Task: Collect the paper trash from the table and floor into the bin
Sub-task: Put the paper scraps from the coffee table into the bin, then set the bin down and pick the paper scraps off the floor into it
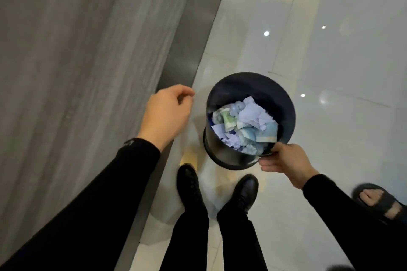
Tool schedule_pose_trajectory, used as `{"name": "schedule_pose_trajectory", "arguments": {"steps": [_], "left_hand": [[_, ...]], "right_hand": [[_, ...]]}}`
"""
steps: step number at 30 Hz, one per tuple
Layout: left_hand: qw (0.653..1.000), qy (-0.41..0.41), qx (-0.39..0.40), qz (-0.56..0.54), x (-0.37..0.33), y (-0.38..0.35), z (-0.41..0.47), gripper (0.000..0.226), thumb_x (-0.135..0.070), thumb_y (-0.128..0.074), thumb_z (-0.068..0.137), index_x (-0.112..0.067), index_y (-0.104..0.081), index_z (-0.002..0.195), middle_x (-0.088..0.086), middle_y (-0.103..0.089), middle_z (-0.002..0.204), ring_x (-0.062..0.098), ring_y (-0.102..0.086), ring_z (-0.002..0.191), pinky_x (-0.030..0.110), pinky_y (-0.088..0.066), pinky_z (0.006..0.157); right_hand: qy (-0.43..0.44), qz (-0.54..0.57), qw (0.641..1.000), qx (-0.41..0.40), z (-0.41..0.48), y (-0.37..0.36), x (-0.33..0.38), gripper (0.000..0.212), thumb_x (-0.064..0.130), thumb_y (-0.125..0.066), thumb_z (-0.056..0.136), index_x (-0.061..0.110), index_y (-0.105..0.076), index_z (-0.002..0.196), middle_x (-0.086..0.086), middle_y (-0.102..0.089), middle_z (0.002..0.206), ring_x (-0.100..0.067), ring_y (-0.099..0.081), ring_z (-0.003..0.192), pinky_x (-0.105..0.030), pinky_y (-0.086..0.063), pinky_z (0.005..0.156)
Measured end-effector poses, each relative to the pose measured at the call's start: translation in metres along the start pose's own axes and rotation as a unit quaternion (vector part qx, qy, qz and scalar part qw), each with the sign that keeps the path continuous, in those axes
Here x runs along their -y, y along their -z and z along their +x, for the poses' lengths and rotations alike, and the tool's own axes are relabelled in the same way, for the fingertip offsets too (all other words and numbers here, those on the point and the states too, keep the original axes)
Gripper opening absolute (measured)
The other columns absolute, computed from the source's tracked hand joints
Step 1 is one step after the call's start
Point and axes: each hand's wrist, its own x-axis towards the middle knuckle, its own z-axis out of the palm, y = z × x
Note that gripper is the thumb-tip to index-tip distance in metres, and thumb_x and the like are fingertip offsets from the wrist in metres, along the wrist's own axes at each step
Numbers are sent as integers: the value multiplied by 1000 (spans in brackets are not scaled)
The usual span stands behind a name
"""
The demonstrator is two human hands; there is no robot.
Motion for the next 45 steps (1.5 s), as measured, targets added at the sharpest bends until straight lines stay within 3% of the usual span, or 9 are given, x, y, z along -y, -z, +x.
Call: {"name": "schedule_pose_trajectory", "arguments": {"steps": [5,9,13,15,18,22,28,34,45], "left_hand": [[996,-53,15,-67,-95,70,-29,19,-21,-52,80,-36,-61,74,1,-72,83,25,-69,80,44,-55,83],[992,-101,33,-69,-166,122,-59,21,-19,-54,82,-36,-61,73,-1,-70,81,16,-67,76,38,-54,79],[981,-136,-14,-134,-251,165,-93,22,-13,-56,84,-31,-63,73,-4,-68,73,-5,-60,51,20,-50,58],[976,-145,-23,-158,-288,177,-112,23,-7,-52,87,-24,-64,79,-2,-68,77,2,-62,57,17,-50,55],[972,-170,-18,-158,-341,192,-135,24,-8,-50,89,-25,-64,79,-1,-69,81,17,-63,69,28,-48,64],[970,-207,-33,-121,-399,211,-139,23,-12,-52,87,-30,-63,77,-2,-71,82,18,-67,75,33,-51,73],[968,-215,-46,-124,-454,229,-99,17,-11,-51,86,-22,-64,87,1,-70,86,17,-65,75,29,-47,70],[969,-196,-54,-144,-496,236,6,19,-10,-52,87,-11,-66,99,6,-70,92,13,-63,73,20,-44,61],[981,-64,-110,-143,-555,308,215,24,-8,-50,85,-7,-67,103,9,-70,93,19,-65,80,32,-50,76]], "right_hand": [[27,83,996,-23,-113,38,48,22,5,-42,90,-7,-59,82,-10,-66,43,-18,-65,38,-22,-53,38],[57,135,989,-35,-198,56,99,28,4,-37,92,-6,-57,75,-15,-64,45,-18,-63,34,-23,-52,35],[105,152,982,-27,-282,98,157,34,5,-33,93,-19,-54,104,-20,-63,56,-21,-63,37,-23,-51,36],[130,162,978,-29,-317,125,179,36,7,-33,93,-18,-53,110,-21,-63,62,-22,-63,41,-24,-53,39],[165,171,971,-29,-364,160,208,31,8,-35,93,-12,-53,109,-20,-65,62,-23,-64,43,-26,-55,42],[216,155,963,-36,-406,194,247,27,7,-33,93,-8,-52,106,-21,-64,65,-21,-64,40,-27,-55,42],[246,146,957,-52,-410,219,324,20,5,-33,93,-5,-50,99,-23,-65,71,-27,-66,52,-29,-57,45],[238,159,957,-39,-357,225,430,23,4,-34,93,-8,-49,106,-26,-64,72,-30,-66,56,-28,-56,43],[212,97,972,1,-265,201,670,24,2,-38,92,-12,-51,106,-27,-65,74,-31,-66,52,-28,-55,40]]}}
